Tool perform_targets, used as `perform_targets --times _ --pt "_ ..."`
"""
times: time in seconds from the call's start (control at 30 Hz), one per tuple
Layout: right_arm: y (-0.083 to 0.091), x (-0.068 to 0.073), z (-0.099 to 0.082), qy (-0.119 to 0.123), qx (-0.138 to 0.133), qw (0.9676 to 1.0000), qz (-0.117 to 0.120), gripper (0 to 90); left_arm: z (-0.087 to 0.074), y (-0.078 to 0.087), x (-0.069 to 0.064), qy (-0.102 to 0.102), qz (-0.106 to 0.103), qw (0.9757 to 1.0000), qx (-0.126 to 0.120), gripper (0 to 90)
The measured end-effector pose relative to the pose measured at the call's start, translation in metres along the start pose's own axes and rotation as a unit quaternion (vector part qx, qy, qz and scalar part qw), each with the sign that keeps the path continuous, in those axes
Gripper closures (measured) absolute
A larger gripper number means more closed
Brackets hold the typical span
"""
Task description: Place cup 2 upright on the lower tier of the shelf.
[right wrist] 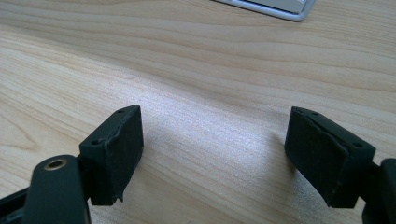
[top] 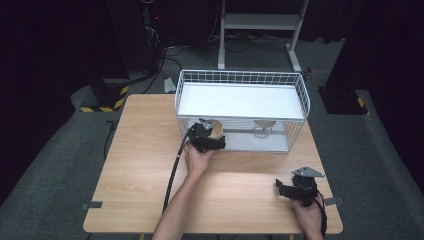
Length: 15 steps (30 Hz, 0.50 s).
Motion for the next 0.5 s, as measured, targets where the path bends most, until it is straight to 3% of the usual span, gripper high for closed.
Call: perform_targets --times 0.13,0.2,0.27,0.3,0.37,0.5 --pt "0.000 0.000 0.000 0.000 0.000 1.0000 0.000 19.7 -0.001 0.002 0.000 0.005 0.000 1.0000 0.003 3.8" --pt "0.000 0.000 0.000 0.001 -0.001 1.0000 0.000 19.8 -0.001 0.003 -0.001 -0.003 -0.004 1.0000 0.005 4.1" --pt "0.000 0.000 0.000 0.001 -0.001 1.0000 0.000 19.8 -0.003 0.005 -0.001 -0.011 0.009 0.9998 0.012 5.1" --pt "0.000 0.000 0.000 0.000 0.000 1.0000 0.000 19.8 -0.004 0.005 -0.004 -0.002 0.002 1.0000 0.009 6.2" --pt "0.000 0.000 0.000 0.000 0.000 1.0000 0.000 19.7 -0.005 0.007 -0.004 -0.012 0.004 0.9999 0.009 7.0" --pt "0.000 0.000 0.000 0.000 0.000 1.0000 0.000 19.8 -0.008 0.011 -0.004 -0.010 0.004 0.9999 0.013 8.5"
Point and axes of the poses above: each handheld gripper's, and its own axes: y roughly backward along the jaws, z roughly out of its top, x roughly to its left, the point moved 3 cm from there along -y, roughly forward along the jaws, and after that the axes turned 5 degrees about x, right-handed, at the moved point
